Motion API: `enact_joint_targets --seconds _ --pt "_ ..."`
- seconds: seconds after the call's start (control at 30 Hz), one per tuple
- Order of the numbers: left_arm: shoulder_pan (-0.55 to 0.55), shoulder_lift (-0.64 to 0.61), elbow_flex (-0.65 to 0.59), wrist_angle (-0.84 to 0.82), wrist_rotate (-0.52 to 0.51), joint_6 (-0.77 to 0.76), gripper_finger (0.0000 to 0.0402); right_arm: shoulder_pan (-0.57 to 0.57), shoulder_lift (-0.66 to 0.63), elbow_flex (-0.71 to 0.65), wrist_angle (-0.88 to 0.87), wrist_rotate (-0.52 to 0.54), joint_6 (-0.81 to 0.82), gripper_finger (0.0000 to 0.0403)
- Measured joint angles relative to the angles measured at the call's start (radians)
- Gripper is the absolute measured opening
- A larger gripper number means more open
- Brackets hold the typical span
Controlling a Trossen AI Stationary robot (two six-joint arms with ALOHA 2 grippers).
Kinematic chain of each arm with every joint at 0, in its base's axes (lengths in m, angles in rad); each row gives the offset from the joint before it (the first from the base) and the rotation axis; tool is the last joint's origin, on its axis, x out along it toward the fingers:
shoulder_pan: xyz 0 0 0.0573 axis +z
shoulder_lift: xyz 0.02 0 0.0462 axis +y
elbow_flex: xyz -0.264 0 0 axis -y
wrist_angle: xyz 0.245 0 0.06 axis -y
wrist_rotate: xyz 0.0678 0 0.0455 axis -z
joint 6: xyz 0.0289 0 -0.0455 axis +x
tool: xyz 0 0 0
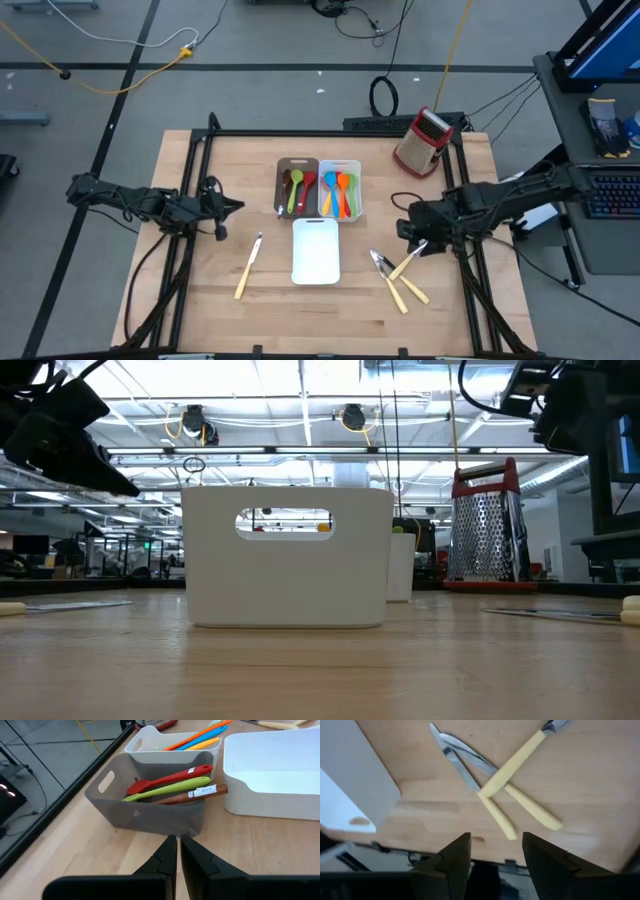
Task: Pick & Place Kitchen Items
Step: Put the yellow knife into the bottom white bin
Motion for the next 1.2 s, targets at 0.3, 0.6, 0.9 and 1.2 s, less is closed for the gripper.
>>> enact_joint_targets --seconds 0.3,0.6,0.9,1.2 --pt "0.000 0.000 0.000 0.000 -0.038 0.023 0.0028 0.100 0.101 0.000 0.056 0.165 0.228 0.0197" --pt "0.000 0.000 0.000 0.000 -0.041 0.023 0.0028 0.184 0.219 0.000 0.110 0.181 0.314 0.0199" --pt "0.000 0.000 0.000 0.021 0.006 0.073 0.0028 0.219 0.289 0.000 0.124 0.255 0.339 0.0199" --pt "0.000 0.000 -0.003 0.219 0.202 0.264 0.0028 0.218 0.303 0.000 0.128 0.308 0.340 0.0199"
